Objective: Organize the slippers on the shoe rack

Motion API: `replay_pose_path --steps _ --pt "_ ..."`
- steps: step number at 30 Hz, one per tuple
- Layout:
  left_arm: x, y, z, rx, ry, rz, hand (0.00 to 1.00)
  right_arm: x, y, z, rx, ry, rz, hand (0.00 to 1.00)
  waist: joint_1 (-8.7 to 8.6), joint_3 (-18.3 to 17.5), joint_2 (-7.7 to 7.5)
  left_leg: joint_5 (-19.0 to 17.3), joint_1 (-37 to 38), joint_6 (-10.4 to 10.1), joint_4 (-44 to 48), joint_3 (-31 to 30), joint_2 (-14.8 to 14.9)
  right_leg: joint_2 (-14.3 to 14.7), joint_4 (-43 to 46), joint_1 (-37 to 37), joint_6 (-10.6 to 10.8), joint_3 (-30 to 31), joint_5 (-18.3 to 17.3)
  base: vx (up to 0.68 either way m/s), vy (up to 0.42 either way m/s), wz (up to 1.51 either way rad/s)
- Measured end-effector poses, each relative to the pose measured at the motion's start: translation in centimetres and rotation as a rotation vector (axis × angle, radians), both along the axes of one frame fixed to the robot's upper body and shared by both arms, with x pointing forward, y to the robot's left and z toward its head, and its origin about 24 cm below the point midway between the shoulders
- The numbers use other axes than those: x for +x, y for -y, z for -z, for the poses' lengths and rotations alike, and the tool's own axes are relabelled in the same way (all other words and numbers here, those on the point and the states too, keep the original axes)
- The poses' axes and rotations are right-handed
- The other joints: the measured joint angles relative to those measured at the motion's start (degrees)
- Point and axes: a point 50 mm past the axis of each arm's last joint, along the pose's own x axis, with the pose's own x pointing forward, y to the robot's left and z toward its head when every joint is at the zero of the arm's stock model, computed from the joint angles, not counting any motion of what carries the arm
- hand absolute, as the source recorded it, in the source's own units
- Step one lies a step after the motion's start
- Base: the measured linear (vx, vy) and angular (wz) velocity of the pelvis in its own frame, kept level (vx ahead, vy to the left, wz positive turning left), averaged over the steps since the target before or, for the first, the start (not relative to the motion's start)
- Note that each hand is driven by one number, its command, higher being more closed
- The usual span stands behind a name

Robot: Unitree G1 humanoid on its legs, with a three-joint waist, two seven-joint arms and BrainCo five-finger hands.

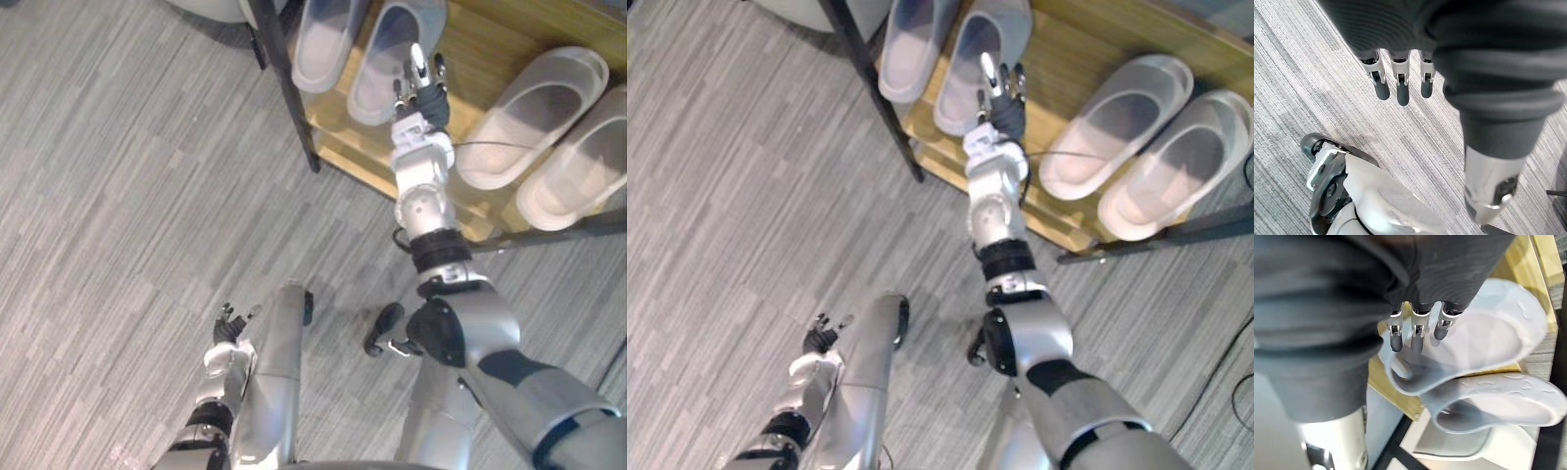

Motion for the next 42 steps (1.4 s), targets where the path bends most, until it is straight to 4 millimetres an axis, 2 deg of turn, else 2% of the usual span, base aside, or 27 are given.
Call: replay_pose_path --steps 3,14,20,25,34,42 --pt "-0.1 0.2 0.1 0.000 -0.002 0.011 0.00 0.2 0.1 0.1 -0.011 -0.013 -0.003 0.00 0.28 0.01 0.02 0.10 0.08 -0.15 -0.22 -0.06 -0.53 -0.67 0.53 -0.03 -0.05 -0.06 -0.40 0.01 -0.015 0.11" --pt "0.0 0.5 0.1 -0.005 0.003 0.029 0.00 0.3 1.3 -1.7 -0.096 0.035 0.026 0.00 0.60 0.52 0.95 0.14 0.06 -0.22 0.03 -0.17 -0.62 -0.80 0.95 -0.05 -0.01 -0.05 -0.57 0.00 0.000 0.01" --pt "-0.1 0.4 0.1 -0.004 -0.002 0.026 0.00 -0.1 -0.2 -2.2 -0.314 0.066 0.080 0.00 0.42 0.77 1.38 0.16 0.39 -0.28 0.00 0.24 -0.02 -0.45 0.90 -0.03 -0.01 0.16 -0.56 0.00 0.003 -0.03" --pt "-0.1 0.3 0.2 -0.004 -0.006 0.021 0.00 -1.5 -1.4 -3.1 -0.442 0.160 0.132 0.00 0.09 1.02 1.60 0.16 1.03 -0.28 -0.13 0.54 0.38 -0.09 0.65 0.46 0.01 0.31 -0.55 0.00 0.002 -0.04" --pt "-0.4 -0.6 0.4 0.000 -0.021 -0.013 0.00 -2.0 -1.3 -0.8 -0.599 0.101 0.285 0.00 -1.91 2.17 1.80 0.15 3.27 -0.26 -1.76 1.71 1.50 0.87 -1.44 2.37 0.62 0.66 -0.14 -0.01 0.006 -0.06" --pt "-0.4 -0.9 0.3 0.003 -0.021 -0.035 0.00 -1.6 0.0 0.9 -0.530 -0.028 0.346 0.00 -2.31 2.79 1.73 0.11 3.62 -0.20 -2.06 1.96 1.95 1.16 -2.03 3.00 0.65 0.39 -0.16 0.00 0.000 0.00"
